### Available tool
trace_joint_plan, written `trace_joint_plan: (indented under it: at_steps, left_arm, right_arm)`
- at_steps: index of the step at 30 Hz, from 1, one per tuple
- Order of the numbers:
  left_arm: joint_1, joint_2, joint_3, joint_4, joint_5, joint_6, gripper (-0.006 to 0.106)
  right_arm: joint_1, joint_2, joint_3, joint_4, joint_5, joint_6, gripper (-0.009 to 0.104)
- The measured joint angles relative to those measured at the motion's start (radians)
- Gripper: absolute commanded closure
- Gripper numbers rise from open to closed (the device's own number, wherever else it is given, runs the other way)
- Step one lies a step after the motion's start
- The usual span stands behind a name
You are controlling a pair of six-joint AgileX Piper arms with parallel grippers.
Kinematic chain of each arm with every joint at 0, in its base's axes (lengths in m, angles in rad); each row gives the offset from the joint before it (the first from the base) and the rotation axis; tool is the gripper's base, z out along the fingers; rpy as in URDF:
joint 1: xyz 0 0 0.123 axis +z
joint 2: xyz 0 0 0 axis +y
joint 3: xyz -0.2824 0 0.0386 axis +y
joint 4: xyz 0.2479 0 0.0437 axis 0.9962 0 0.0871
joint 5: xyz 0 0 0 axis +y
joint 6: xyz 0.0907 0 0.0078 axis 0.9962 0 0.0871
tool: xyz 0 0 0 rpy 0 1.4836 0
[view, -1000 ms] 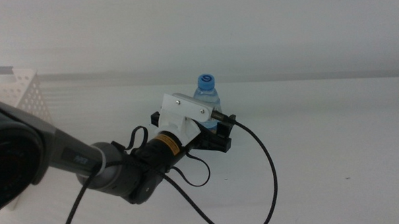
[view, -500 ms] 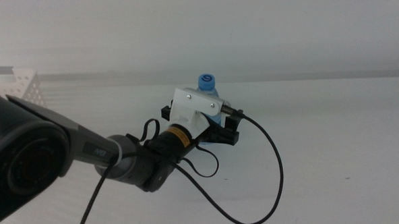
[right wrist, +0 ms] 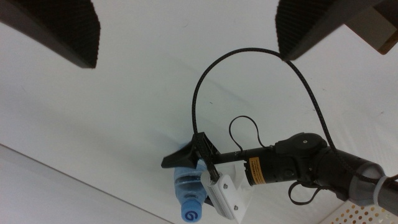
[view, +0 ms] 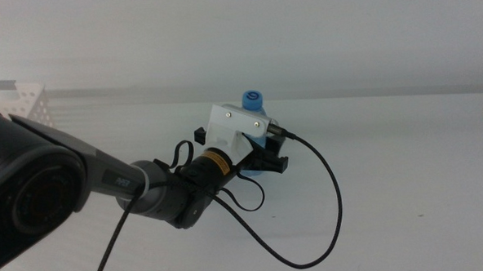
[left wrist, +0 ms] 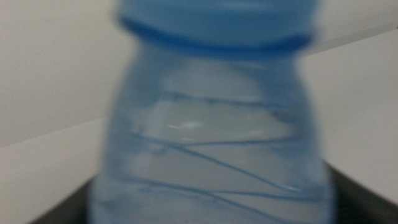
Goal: Use arms to grab the bottles and put them into the dustbin to the left of the table.
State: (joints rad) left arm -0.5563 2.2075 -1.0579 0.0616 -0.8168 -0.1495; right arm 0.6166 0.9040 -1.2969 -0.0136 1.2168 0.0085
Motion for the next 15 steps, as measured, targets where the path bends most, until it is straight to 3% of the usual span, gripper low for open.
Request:
trace_joint_plan:
  at_steps: [7,11,15]
  left_arm:
    - [0.007,0.002,0.0,0.027,-0.007,0.002,0.102]
    - [0.031,-0.054,0.07,0.111,-0.003,-0.004,0.102]
    - [0.045,-0.191,0.2,0.14,0.106,-0.004,0.102]
  right_arm:
    - [0.0,0.0,0.0,0.0,0.0,0.0,0.019]
    - [0.0,0.0,0.0,0.0,0.0,0.0,0.019]
    - [0.0,0.0,0.0,0.0,0.0,0.0,0.019]
